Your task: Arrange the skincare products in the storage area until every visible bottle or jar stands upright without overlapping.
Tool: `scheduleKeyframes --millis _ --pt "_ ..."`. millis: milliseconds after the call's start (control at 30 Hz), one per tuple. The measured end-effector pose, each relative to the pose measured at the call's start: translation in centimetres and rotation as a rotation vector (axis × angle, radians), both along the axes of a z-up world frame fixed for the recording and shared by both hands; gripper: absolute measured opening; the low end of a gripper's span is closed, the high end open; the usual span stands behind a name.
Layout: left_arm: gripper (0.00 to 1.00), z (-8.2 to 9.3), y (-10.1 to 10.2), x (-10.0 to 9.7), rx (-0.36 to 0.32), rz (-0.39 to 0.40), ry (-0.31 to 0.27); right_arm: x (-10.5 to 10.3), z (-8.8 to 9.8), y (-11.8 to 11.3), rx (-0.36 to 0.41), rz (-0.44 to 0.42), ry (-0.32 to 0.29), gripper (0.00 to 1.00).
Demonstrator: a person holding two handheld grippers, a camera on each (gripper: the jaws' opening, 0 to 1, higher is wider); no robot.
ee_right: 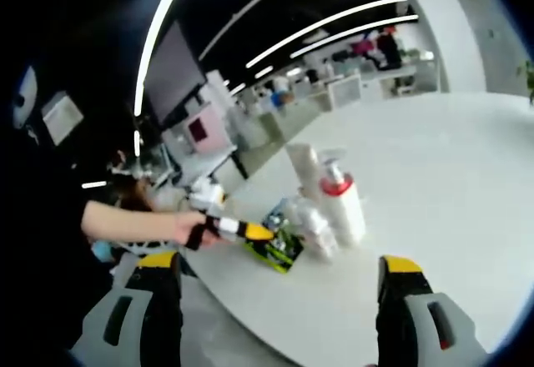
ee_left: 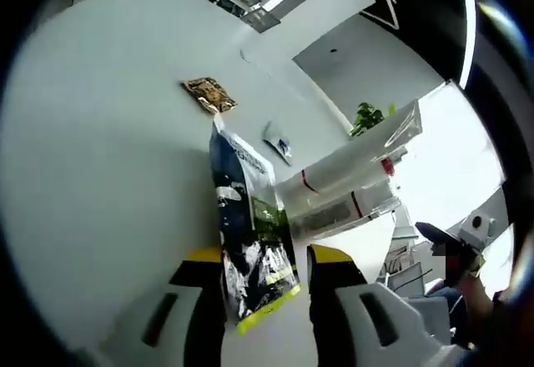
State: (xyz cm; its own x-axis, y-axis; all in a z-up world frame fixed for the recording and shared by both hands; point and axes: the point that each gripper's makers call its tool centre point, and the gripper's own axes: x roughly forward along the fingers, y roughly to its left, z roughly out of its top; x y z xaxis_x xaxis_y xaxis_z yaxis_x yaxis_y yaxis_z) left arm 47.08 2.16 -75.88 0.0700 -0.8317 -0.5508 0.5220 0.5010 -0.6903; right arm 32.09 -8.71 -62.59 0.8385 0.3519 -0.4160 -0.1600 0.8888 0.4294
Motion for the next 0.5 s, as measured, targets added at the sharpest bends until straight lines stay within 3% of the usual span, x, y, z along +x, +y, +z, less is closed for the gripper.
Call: scheduleKeyframes --millis 200,500 --pt "0.41 0.02 0.07 -0.20 0.018 -0.008 -0.011 -0.14 -0.14 0.17 -0.002 0.004 0.006 0.99" --pt "0.51 0.18 0.56 -0.57 0.068 -0.044 -0.095 -0.23 -0.06 -0.02 -0.004 0.006 0.002 0.99"
